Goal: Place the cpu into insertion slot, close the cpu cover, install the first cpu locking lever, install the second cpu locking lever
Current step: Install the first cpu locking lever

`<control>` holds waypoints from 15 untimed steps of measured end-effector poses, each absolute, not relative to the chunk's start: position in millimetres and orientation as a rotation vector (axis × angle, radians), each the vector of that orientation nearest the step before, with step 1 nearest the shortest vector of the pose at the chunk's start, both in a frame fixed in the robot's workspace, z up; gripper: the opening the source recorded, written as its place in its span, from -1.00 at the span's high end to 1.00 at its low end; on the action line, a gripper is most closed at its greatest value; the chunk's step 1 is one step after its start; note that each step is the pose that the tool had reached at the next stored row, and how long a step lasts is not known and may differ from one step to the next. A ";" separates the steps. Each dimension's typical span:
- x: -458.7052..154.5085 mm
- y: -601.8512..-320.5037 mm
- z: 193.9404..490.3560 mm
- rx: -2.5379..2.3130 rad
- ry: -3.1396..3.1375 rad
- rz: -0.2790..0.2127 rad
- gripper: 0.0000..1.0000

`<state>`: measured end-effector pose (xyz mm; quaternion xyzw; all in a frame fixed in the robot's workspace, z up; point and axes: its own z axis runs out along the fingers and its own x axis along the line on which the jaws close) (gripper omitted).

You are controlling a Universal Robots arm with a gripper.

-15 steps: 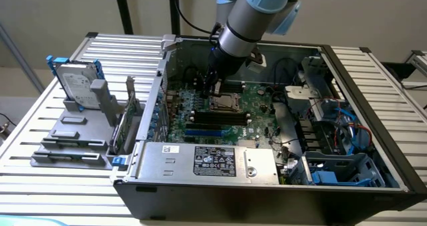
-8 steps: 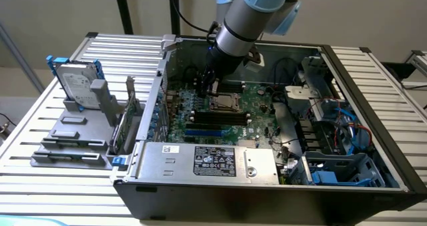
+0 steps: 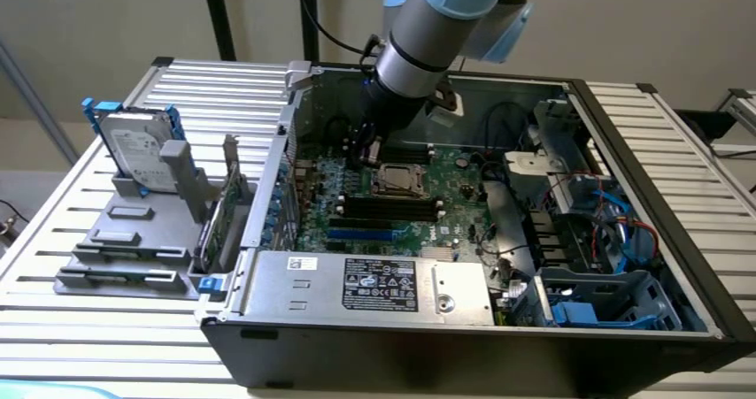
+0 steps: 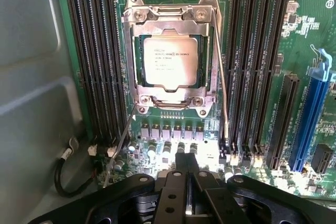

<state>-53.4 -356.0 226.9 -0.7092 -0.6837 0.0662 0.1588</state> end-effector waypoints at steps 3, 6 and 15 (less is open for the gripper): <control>-56.1 -356.0 226.9 -2.049 -1.929 0.183 0.79; -58.4 -356.0 226.9 -2.074 -1.899 0.176 0.79; -62.2 -356.0 226.9 -2.161 -1.788 0.147 0.79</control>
